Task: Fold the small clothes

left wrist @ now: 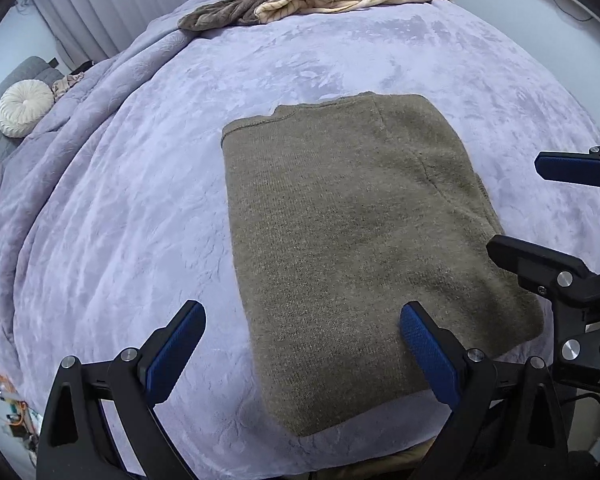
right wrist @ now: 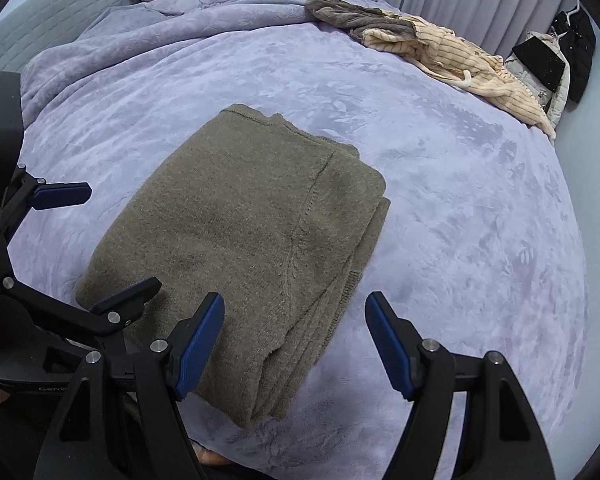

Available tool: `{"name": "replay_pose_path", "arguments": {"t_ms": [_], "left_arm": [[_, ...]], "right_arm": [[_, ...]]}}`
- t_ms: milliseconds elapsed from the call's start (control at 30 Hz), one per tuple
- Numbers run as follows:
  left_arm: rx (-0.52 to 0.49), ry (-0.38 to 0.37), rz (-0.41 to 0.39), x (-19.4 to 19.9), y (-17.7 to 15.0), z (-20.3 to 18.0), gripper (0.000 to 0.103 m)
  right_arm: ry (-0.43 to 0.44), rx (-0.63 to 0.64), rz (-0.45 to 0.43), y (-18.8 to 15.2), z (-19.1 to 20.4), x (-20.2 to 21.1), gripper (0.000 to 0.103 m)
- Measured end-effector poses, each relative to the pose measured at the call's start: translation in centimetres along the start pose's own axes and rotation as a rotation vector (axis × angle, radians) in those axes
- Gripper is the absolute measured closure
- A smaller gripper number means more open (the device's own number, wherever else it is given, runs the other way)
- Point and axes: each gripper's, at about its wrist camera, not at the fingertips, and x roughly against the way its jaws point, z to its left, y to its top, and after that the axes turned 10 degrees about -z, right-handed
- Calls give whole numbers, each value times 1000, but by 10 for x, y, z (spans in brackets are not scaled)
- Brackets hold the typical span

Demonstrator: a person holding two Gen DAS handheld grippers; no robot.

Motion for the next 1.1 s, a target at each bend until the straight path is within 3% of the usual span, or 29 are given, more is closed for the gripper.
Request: {"name": "replay_pose_path", "arguments": {"t_ms": [100, 433, 633, 1100], "left_arm": [[11, -14, 35, -4, -1, 3, 5], [-2, 10, 21, -1, -2, 2, 5], [5, 11, 60, -5, -3, 4, 5], [-12, 24, 45, -2, 2, 1, 5]], "right_arm": [[5, 11, 5, 0, 1, 0, 27], [12, 53, 29, -4, 7, -2, 27], [14, 52, 40, -6, 6, -3, 27], [24, 62, 43, -6, 3, -8, 27]]}}
